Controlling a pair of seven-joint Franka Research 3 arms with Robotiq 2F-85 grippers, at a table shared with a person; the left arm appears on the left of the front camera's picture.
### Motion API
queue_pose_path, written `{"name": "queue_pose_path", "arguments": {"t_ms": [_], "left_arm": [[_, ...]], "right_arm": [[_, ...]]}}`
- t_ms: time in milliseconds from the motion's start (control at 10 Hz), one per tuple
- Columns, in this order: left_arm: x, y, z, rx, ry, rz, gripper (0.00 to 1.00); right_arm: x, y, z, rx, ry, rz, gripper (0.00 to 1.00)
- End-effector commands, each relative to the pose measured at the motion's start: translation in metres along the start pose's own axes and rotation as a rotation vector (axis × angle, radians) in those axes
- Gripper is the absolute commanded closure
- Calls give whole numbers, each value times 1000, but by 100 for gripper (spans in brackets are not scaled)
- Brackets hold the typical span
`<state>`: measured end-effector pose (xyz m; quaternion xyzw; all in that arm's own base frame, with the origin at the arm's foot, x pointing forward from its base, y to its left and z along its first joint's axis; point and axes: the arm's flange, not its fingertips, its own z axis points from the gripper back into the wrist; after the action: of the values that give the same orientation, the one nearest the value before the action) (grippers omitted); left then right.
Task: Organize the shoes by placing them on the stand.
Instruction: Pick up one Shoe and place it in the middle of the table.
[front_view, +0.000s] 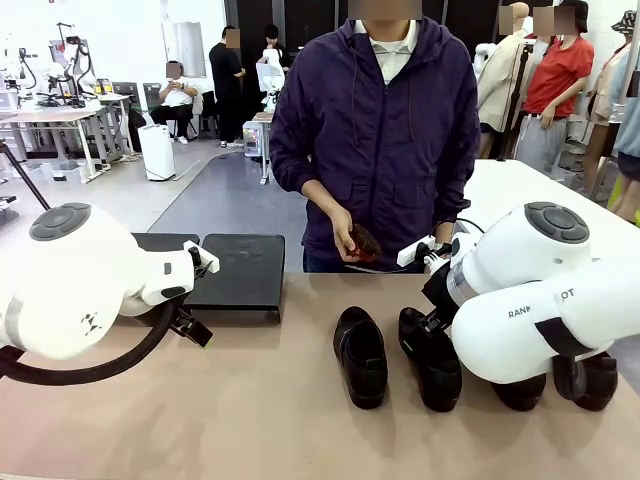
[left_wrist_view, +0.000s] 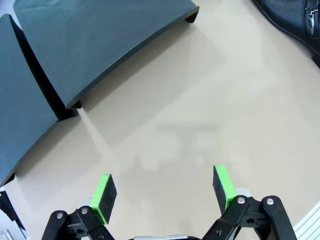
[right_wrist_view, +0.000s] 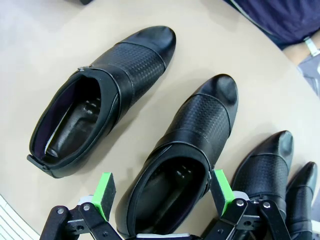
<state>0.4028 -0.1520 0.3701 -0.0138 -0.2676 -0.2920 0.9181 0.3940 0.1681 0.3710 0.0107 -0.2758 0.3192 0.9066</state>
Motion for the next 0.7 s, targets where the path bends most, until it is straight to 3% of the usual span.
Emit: {"name": "queue_pose_path", "arguments": {"t_ms": [0,600], "left_arm": [[0,0,0,0,0,1,0],[0,0,0,0,0,0,0]], "right_arm": [[0,0,0,0,0,-1,0],[0,0,0,0,0,0,0]]}}
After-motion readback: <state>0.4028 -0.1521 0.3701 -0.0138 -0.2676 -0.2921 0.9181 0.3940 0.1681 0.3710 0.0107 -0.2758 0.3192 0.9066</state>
